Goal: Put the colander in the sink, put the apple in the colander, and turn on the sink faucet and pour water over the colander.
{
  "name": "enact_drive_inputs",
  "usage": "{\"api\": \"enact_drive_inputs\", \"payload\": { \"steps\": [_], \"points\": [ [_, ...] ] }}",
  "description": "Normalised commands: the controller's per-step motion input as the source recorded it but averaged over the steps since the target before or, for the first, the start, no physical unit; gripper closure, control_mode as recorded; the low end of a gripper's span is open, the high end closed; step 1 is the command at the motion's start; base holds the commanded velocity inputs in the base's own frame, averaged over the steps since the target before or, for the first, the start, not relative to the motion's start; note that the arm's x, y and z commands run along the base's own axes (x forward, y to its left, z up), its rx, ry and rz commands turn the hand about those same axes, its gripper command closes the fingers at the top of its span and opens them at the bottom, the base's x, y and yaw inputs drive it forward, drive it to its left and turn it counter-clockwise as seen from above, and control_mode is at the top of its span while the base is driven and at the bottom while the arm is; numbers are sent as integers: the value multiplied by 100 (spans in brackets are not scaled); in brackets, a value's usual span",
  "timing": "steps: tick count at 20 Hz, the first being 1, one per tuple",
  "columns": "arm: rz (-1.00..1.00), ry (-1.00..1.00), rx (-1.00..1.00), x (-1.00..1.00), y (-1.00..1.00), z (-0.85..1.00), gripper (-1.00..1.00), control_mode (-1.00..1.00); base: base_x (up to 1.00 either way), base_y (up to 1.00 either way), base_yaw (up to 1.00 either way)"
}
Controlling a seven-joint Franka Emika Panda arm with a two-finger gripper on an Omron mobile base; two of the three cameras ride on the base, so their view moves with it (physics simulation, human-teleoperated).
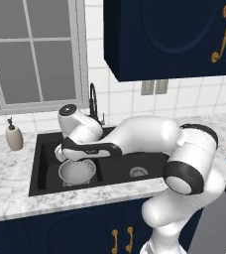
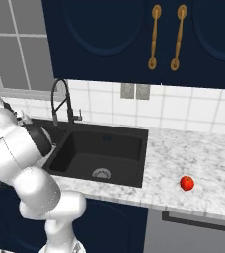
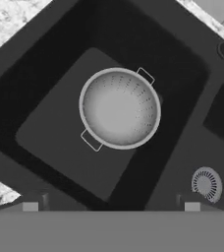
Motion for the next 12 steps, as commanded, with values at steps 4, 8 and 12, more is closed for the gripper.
{"api": "enact_drive_inputs", "payload": {
  "steps": [4,8,12],
  "points": [
    [-30,2,2,-67,-77,18,-100,-100,0,0,0],
    [-25,0,8,-58,-100,9,-100,-100,0,0,0],
    [-19,0,11,-42,-100,4,-100,-100,0,0,0]
  ]
}}
